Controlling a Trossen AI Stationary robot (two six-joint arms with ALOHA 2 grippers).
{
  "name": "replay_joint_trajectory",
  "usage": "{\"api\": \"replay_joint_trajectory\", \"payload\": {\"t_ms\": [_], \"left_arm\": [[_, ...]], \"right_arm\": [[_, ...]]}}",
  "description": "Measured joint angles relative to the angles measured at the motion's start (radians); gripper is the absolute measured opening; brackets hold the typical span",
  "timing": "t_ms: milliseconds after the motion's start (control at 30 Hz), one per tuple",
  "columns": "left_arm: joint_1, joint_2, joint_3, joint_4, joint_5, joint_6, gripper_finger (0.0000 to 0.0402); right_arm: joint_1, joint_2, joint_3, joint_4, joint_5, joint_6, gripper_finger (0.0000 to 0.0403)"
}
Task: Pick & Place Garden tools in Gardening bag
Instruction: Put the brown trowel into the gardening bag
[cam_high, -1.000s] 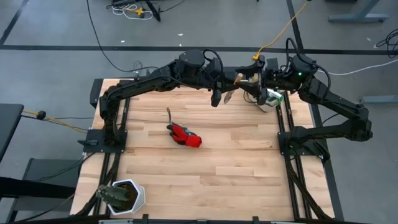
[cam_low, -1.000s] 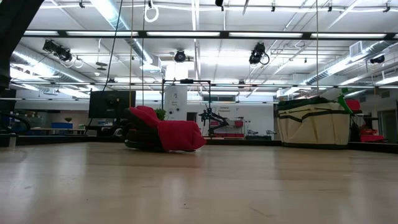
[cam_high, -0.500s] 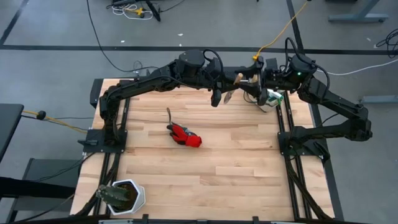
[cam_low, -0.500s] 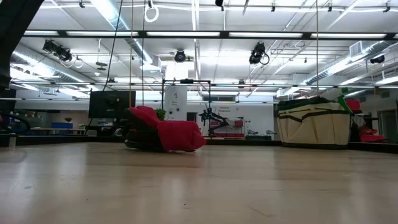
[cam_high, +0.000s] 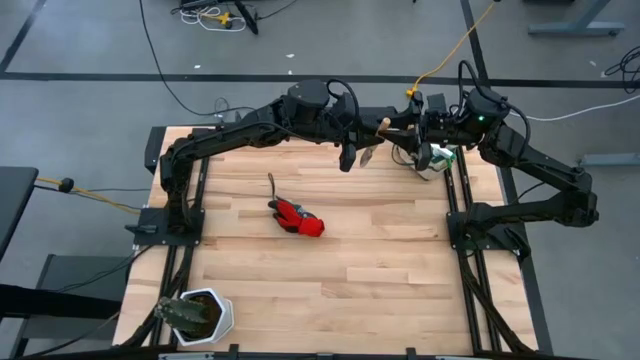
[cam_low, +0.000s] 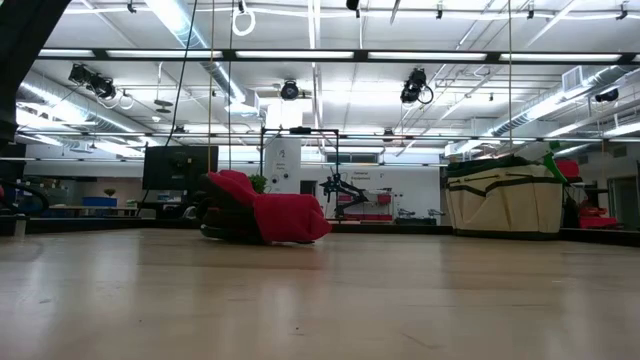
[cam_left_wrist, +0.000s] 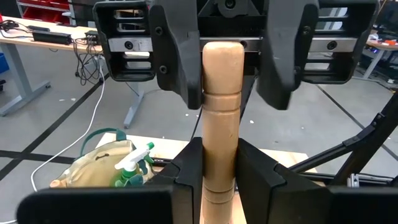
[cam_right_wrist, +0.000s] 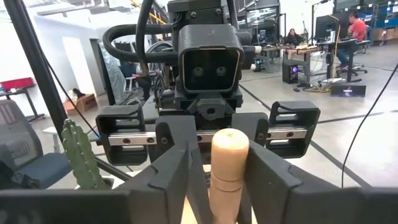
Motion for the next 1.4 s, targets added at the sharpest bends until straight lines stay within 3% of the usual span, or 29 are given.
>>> {"api": "replay_joint_trajectory", "payload": {"t_ms": [500,800,1100,1400], "left_arm": [[0.0,0.0,0.0,0.0,0.0,-0.001,0.0076],[0.0,0.0,0.0,0.0,0.0,-0.003,0.0078],[0.0,0.0,0.0,-0.002,-0.007,-0.011,0.0155],[-0.001,0.0,0.0,-0.001,-0.031,-0.018,0.0197]], "right_arm": [[0.0,0.0,0.0,-0.002,0.007,0.003,0.0076],[0.0,0.0,0.0,-0.002,0.006,0.003,0.007],[0.0,-0.001,0.0,-0.001,-0.005,-0.004,0.0067],[0.0,-0.001,0.0,-0.001,-0.004,-0.005,0.0067]]}}
